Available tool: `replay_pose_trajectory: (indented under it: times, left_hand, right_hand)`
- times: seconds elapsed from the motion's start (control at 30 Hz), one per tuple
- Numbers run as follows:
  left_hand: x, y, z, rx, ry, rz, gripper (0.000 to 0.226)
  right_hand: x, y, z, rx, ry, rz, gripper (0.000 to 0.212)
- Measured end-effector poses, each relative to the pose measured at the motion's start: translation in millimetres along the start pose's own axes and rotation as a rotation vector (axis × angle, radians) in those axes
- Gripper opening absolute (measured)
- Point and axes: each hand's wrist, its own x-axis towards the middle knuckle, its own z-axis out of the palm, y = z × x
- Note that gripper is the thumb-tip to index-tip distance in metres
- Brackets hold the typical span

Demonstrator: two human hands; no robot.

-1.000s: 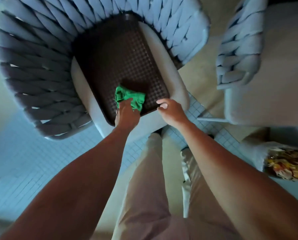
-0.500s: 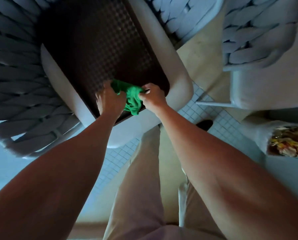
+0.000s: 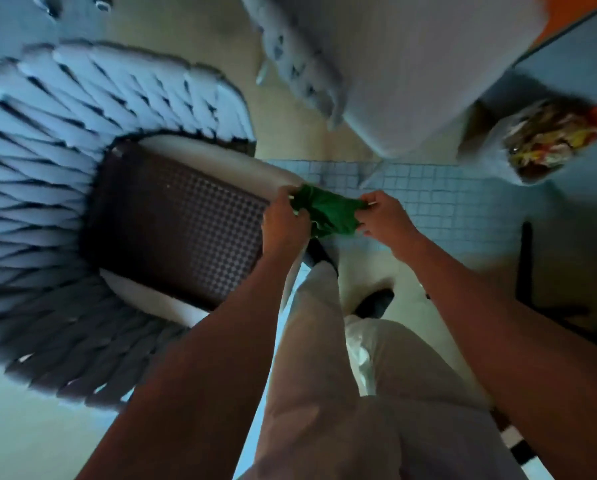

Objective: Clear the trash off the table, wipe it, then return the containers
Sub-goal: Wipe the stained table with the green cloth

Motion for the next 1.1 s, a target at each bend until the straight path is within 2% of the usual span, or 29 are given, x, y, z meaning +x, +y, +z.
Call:
replay_pose_trajectory:
  times: [0.2, 0.4, 0.5, 0.63, 0.73, 0.77, 0.87, 0.9, 1.03, 1.1]
  left_hand:
    - [-60, 85, 42, 0.095, -0.166, 0.23, 0.037]
    - [-155, 151, 92, -0.052, -0.239, 0.402, 0.036]
    - [-201, 174, 117, -0.118, -0.329, 0.45, 0.04]
    - [-266, 195, 164, -0.117, -0.48, 0.465, 0.044]
    - [-292, 204, 191, -0.088, -0.57, 0.489, 0.049]
    - [-305, 206, 203, -0.069, -0.618, 0.494, 0.05]
    - [-344, 208, 237, 0.008, -0.738, 0.511, 0.058]
    - [-354, 208, 246, 0.039, -0.762, 0.525, 0.059]
    - [-391, 204, 286, 0.191, -0.867, 0.595, 0.064]
    - [-402, 200, 297, 0.259, -0.91, 0.619, 0.062]
  right_hand:
    - [-75, 34, -88, 0.239, 0.186, -0.086, 0.021]
    - [-164, 87, -165, 0.504, 0.381, -0.218, 0.018]
    - [-202, 118, -196, 0.628, 0.376, -0.242, 0.016]
    - [-249, 176, -231, 0.989, 0.321, -0.114, 0.007]
    - [-268, 212, -242, 1.208, 0.244, -0.074, 0.03]
    - [-279, 229, -247, 1.294, 0.252, -0.081, 0.031]
    - [-311, 281, -260, 1.418, 0.348, -0.163, 0.008]
    - [-319, 296, -261, 1.412, 0.384, -0.192, 0.012]
    - [-353, 349, -265, 1.336, 0.484, -0.238, 0.05]
    - [-363, 367, -263, 1.308, 0.495, -0.202, 0.058]
